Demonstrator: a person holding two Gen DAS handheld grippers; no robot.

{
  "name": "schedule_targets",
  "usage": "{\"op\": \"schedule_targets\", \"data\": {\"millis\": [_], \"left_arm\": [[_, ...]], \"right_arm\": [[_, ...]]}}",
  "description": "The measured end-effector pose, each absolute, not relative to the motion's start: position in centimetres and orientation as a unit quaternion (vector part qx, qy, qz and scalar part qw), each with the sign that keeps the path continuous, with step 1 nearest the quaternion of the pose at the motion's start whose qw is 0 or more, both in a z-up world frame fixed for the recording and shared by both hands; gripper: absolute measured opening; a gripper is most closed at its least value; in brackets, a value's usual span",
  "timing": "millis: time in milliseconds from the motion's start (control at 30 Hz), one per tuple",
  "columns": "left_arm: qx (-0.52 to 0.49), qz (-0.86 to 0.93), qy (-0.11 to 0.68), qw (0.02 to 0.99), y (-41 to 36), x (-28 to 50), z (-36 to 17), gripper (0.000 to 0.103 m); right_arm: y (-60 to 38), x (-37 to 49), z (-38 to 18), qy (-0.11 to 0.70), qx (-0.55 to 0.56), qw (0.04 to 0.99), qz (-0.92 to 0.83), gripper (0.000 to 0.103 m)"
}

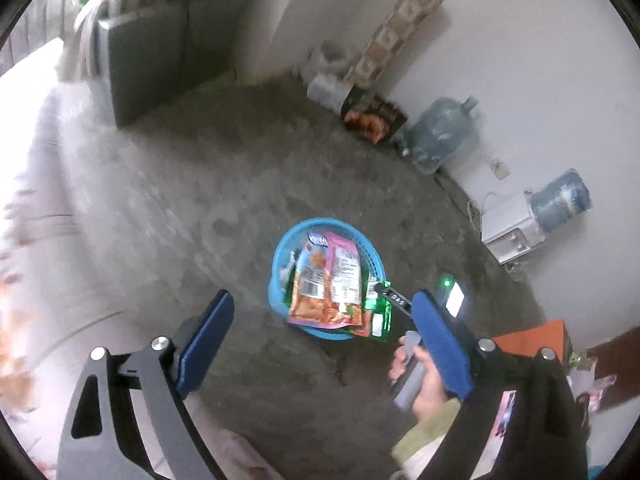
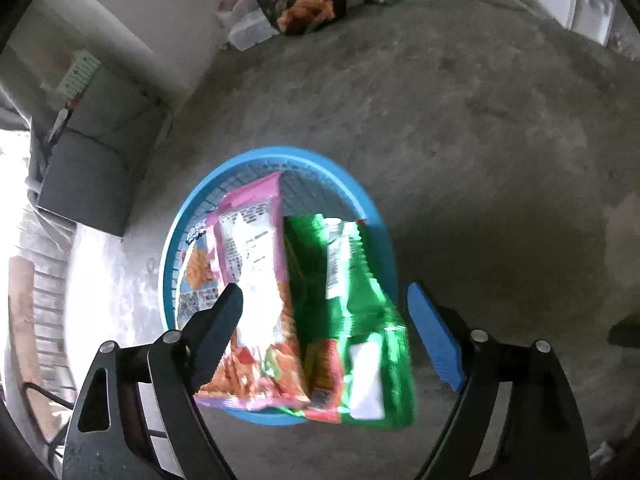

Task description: Collect trash

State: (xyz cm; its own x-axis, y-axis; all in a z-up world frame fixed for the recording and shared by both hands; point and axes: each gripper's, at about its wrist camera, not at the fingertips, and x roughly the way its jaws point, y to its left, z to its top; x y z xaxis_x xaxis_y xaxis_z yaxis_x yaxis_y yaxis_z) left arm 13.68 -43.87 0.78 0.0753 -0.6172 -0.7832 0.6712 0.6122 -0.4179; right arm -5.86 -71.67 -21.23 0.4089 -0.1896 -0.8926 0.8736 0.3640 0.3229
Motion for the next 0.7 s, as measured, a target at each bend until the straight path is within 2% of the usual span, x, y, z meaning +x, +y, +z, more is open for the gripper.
{"op": "schedule_targets", "data": {"millis": [167,300,433,500,700], "left_arm": [[0.014,-0.435,0.471,0.767,-34.6,13.0,3.9,0.092],[-0.006,-0.403,0.431,0.807,-27.1,11.9,5.9,0.096],[0.001,-0.346,0.386,0.855,-21.2,9.2,7.5,0.098],[0.013,-0.323,0.370,0.871,-19.3,7.9,7.9,0.098],[0.017,-0.238,0.358,0.903,-14.7,5.2,8.2,0.098]], "right_arm": [[-70.1,-6.8,-17.9,0.384,0.395,0.742,-0.383,0.080],[-65.8,-7.8,-12.8,0.341,0.371,0.778,-0.375,0.080],[-57.8,-8.0,-6.9,0.313,0.326,0.834,-0.317,0.084],[-52.9,-8.1,-4.0,0.300,0.297,0.861,-0.283,0.094],[-41.2,-6.9,2.3,0.308,0.198,0.910,-0.192,0.095]]}}
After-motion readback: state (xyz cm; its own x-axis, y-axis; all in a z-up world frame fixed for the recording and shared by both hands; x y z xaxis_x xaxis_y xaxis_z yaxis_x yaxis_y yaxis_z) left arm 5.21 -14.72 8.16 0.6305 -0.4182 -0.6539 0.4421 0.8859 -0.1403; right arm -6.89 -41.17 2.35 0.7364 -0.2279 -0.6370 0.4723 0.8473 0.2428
